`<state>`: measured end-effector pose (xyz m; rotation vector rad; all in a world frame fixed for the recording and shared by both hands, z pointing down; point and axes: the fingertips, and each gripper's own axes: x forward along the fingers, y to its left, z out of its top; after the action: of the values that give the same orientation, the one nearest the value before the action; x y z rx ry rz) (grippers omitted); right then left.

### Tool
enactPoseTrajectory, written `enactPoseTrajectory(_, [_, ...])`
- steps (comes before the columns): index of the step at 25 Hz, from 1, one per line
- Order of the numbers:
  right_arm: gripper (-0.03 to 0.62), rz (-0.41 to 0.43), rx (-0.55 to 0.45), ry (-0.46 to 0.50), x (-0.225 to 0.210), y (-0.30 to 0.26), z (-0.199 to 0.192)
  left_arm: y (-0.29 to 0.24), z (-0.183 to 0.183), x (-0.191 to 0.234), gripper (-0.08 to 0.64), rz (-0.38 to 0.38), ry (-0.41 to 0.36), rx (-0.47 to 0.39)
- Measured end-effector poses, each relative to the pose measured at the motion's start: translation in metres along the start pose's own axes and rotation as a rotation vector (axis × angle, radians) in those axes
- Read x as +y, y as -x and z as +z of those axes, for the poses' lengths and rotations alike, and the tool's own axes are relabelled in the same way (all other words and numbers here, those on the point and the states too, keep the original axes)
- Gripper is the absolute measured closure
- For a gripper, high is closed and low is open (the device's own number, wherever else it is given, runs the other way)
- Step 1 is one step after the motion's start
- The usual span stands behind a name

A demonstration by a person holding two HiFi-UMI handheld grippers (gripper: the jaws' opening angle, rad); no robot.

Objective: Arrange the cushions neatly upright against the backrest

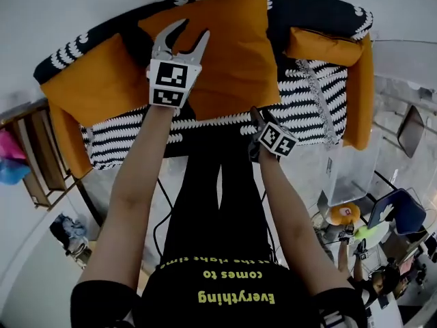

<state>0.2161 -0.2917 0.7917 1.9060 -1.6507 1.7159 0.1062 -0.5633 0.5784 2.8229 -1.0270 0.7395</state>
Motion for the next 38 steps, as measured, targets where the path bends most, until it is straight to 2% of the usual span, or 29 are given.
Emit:
enactPoseTrajectory(3, [0.308,-0.067,0.042,-0.036,-0.035,-0.023,-0.018,-0.032,-0.012,-0.006,0.328,-0.018,-0.033,0.037])
enactPoseTrajectory(6, [0.257,-0.098,0.066,-0.121,-0.065,-0.044,-0.025,-0.063,-0.017,-0.013,0.261,-0.052,-0.1,0.068])
enactPoseTrajectory(8, [0.245,-0.096,0.086,-0.155,-0.076,-0.058,-0.027,-0.082,-0.023,-0.018,0.237,-0.079,-0.141,0.097])
enactPoseTrajectory(11, [0.245,-0.101,0.119,-0.15,-0.084,-0.08,-0.024,-0.108,-0.041,-0.023,0.204,-0.125,-0.175,0.168])
enactPoseTrajectory(16, [0.291,-0.127,0.215,-0.122,-0.084,-0.099,-0.021,-0.128,-0.058,-0.021,0.232,-0.14,-0.204,0.247])
enactPoseTrajectory(20, [0.421,-0.097,0.217,-0.045,-0.076,-0.099,-0.017,-0.121,-0.056,-0.023,0.328,-0.153,-0.174,0.272])
enactPoseTrajectory(23, [0.492,-0.086,0.182,0.038,-0.068,-0.088,-0.017,-0.104,-0.056,-0.022,0.425,-0.11,-0.161,0.253])
enactPoseTrajectory(25, [0.521,-0.051,0.145,0.052,-0.058,-0.076,-0.017,-0.087,-0.056,-0.014,0.469,-0.055,-0.11,0.235])
enactPoseTrajectory(26, [0.53,-0.022,0.117,0.028,-0.052,-0.067,-0.015,-0.077,-0.056,-0.007,0.477,-0.022,-0.066,0.224])
enactPoseTrajectory(28, [0.543,0.03,0.049,-0.027,-0.042,-0.047,-0.003,-0.052,-0.054,0.008,0.483,0.031,0.04,0.191])
enactPoseTrajectory(30, [0.545,0.045,-0.011,0.007,-0.036,-0.023,0.02,-0.021,-0.055,0.02,0.485,0.064,0.15,0.156])
enactPoseTrajectory(32, [0.545,0.044,-0.064,0.129,-0.03,-0.002,0.052,0.009,-0.067,0.033,0.485,0.11,0.268,0.146])
enactPoseTrajectory(36, [0.543,0.056,-0.113,0.505,-0.005,0.012,0.133,0.044,-0.134,0.052,0.483,0.22,0.513,0.238])
enactPoseTrajectory(38, [0.543,0.051,-0.139,0.663,0.012,0.01,0.175,0.052,-0.162,0.048,0.482,0.228,0.579,0.247])
